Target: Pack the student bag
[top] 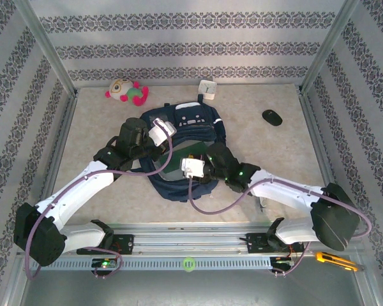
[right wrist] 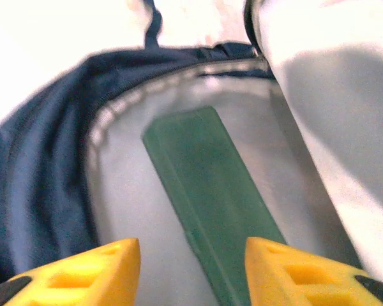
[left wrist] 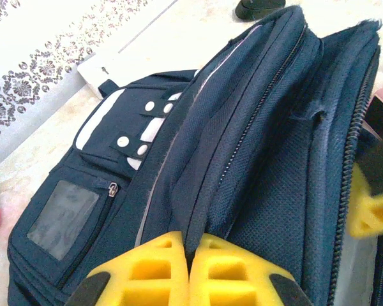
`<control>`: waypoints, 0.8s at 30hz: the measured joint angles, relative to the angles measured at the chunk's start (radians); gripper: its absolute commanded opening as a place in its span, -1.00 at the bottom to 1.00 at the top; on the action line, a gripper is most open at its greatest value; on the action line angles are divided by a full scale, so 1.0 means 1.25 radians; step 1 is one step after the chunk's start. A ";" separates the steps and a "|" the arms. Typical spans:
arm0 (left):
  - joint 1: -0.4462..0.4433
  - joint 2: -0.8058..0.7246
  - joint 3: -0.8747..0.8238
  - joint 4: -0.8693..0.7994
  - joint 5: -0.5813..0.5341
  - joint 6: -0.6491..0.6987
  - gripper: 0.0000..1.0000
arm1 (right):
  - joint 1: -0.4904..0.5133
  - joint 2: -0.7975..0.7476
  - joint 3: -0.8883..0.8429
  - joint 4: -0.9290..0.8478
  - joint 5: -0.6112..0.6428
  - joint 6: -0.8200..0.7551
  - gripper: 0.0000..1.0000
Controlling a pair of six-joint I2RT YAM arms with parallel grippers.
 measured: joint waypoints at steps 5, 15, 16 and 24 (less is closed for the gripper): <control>0.000 -0.001 -0.007 0.013 0.001 -0.014 -1.00 | 0.055 0.072 -0.035 0.114 0.092 0.316 -0.15; 0.000 -0.001 -0.009 0.018 0.001 -0.026 -1.00 | 0.093 0.178 -0.027 0.145 0.310 0.890 -0.16; 0.000 -0.001 -0.009 0.018 0.002 -0.026 -1.00 | 0.093 0.187 -0.025 0.152 0.315 0.934 -0.15; 0.000 -0.001 -0.009 0.034 0.007 -0.032 -1.00 | 0.093 0.277 -0.002 0.238 0.321 1.215 0.02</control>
